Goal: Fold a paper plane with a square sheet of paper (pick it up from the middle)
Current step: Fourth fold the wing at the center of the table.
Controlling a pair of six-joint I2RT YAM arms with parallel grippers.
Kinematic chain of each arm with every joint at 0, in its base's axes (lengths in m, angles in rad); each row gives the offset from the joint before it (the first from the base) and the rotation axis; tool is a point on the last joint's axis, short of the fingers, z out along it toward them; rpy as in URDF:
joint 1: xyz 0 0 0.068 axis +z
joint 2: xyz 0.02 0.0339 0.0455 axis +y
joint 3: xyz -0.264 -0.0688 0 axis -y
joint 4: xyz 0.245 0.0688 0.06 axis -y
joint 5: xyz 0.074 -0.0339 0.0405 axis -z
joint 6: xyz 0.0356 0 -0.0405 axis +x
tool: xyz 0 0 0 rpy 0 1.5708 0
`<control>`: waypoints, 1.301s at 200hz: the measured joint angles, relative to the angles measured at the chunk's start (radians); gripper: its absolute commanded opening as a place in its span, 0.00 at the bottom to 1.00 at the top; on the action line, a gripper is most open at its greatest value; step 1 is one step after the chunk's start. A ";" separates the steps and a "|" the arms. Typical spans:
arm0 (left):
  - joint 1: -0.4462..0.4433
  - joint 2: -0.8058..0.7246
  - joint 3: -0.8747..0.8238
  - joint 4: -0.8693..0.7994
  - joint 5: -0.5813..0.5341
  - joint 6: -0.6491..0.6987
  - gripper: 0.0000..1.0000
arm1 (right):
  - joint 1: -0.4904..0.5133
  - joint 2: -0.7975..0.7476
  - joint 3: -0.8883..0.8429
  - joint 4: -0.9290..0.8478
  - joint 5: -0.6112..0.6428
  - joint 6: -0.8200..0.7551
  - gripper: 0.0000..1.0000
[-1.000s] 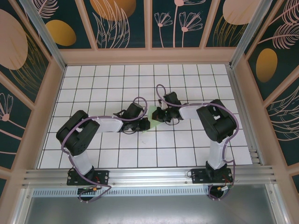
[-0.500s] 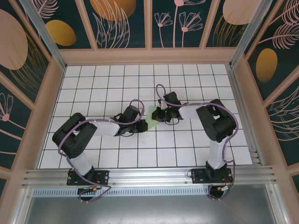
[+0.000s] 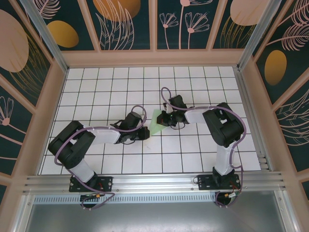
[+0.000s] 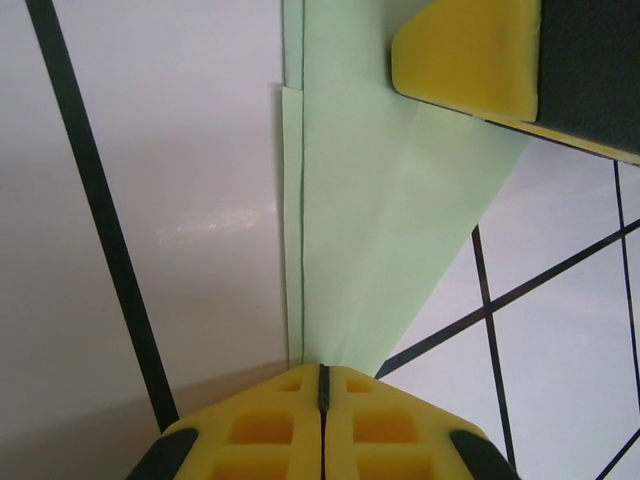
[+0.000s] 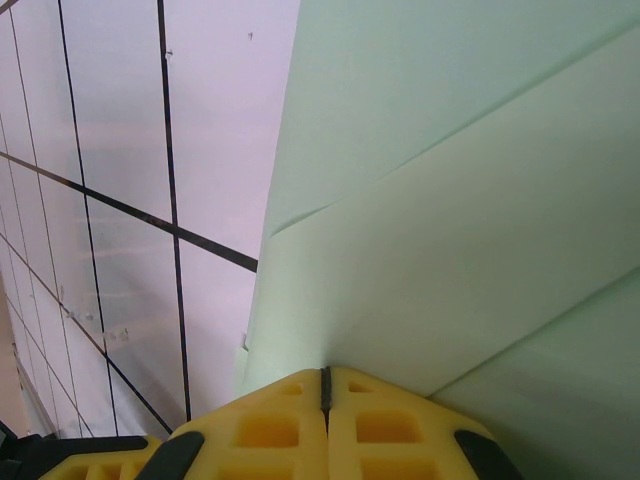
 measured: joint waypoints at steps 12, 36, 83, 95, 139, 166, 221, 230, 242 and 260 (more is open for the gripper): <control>0.000 -0.002 0.000 -0.004 0.000 0.014 0.08 | 0.000 0.000 0.000 0.000 0.000 0.000 0.05; -0.002 -0.005 0.000 -0.012 -0.002 0.043 0.09 | 0.000 0.000 0.000 0.000 0.000 0.000 0.05; -0.010 -0.019 0.000 -0.044 -0.012 0.090 0.09 | 0.000 0.001 0.000 0.000 0.000 0.000 0.05; -0.011 -0.023 0.000 -0.054 -0.011 0.096 0.09 | 0.000 0.001 0.000 0.000 0.000 0.000 0.05; -0.013 -0.049 0.000 -0.116 -0.014 0.108 0.10 | 0.000 0.002 0.000 0.001 -0.001 0.000 0.05; -0.019 -0.087 -0.003 -0.173 -0.030 0.102 0.11 | 0.000 0.002 0.000 0.001 -0.002 0.000 0.05; -0.019 -0.110 0.022 -0.077 -0.038 0.025 0.11 | -0.002 0.006 0.000 0.008 -0.012 0.003 0.05; -0.019 -0.080 0.043 -0.056 -0.038 0.011 0.10 | -0.002 0.006 0.000 0.009 -0.013 0.003 0.05; -0.019 -0.035 0.075 -0.034 -0.038 0.000 0.08 | -0.002 0.007 0.000 0.011 -0.014 0.003 0.05; -0.019 0.016 0.100 -0.016 -0.047 -0.015 0.07 | -0.002 0.010 0.002 0.014 -0.016 0.003 0.05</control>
